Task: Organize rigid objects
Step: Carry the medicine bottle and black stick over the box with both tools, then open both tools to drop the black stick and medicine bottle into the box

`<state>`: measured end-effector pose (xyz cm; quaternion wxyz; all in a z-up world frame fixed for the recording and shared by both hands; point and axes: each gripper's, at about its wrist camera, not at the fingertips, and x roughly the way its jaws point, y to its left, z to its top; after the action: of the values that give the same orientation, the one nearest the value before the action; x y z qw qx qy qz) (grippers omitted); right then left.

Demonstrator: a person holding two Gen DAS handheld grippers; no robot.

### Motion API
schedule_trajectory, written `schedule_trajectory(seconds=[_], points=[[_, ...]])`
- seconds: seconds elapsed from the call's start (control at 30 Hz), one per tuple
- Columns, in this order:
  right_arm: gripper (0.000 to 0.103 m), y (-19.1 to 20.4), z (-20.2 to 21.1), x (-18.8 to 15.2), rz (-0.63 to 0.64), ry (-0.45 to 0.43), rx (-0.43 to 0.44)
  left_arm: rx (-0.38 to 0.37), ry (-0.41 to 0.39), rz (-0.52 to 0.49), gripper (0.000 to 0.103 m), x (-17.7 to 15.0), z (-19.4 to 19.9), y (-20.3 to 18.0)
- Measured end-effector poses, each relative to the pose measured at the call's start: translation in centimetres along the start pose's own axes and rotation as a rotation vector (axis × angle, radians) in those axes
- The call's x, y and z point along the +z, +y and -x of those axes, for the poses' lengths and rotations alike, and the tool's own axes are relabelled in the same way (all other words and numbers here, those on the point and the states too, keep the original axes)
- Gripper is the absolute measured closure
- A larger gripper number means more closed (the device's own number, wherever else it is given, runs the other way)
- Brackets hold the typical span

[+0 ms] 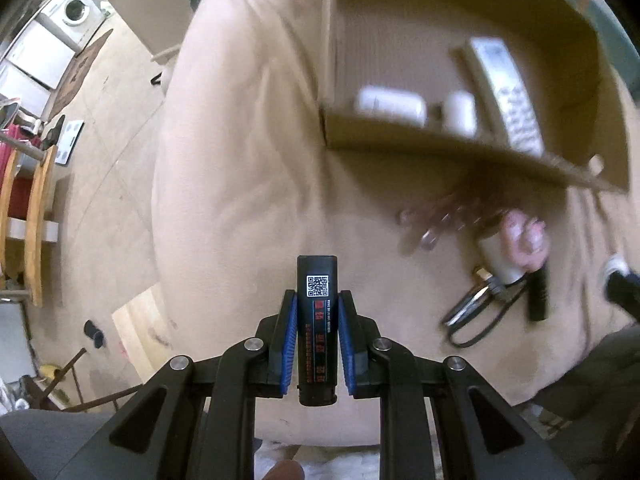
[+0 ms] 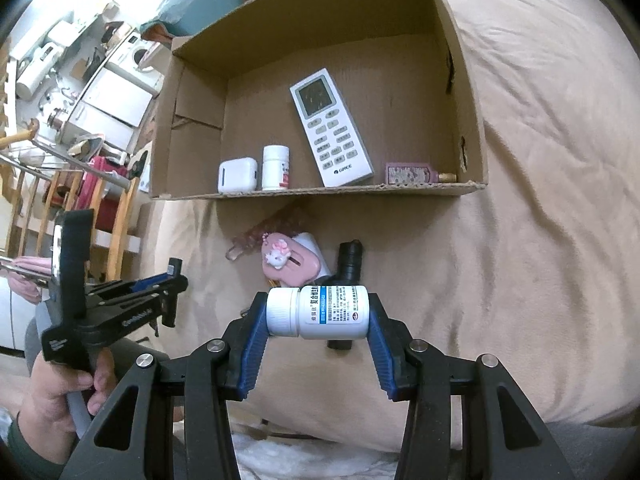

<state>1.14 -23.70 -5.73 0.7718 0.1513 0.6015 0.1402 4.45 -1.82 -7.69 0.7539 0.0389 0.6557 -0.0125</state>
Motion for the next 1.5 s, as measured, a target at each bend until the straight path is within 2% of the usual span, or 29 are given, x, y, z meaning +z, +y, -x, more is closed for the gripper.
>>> schedule_trajectory(seconds=[0.23,0.37,0.53,0.73,0.9,1.0,1.23,1.5], points=[[0.054,0.8,3.2,1.1,0.003,-0.097,0.068,-0.020,-0.148,0.019,0.085,2.6,6.2,0.0],[0.054,1.7,5.2,2.3,0.030,-0.174,0.069,-0.038,-0.247,0.012,0.085,3.8,9.4,-0.1],[0.054,2.9,6.4,4.3,0.071,-0.239,0.059,-0.059,-0.354,0.019,0.085,5.3,12.3,-0.3],[0.054,3.8,6.7,7.9,0.092,-0.281,0.079,-0.060,-0.421,0.000,0.085,7.7,13.3,-1.6],[0.054,4.1,5.2,11.1,0.102,-0.274,0.066,-0.054,-0.421,-0.038,0.085,9.9,11.7,-3.3],[0.054,3.7,3.2,12.3,0.121,-0.258,0.009,-0.060,-0.403,-0.061,0.085,10.9,9.4,-4.2],[0.054,1.7,-1.8,11.9,0.101,-0.153,-0.070,-0.045,-0.337,-0.065,0.085,12.0,3.9,-4.8],[0.054,0.8,-3.7,11.8,0.096,-0.093,-0.130,-0.011,-0.321,-0.117,0.085,11.3,1.4,-5.6]])
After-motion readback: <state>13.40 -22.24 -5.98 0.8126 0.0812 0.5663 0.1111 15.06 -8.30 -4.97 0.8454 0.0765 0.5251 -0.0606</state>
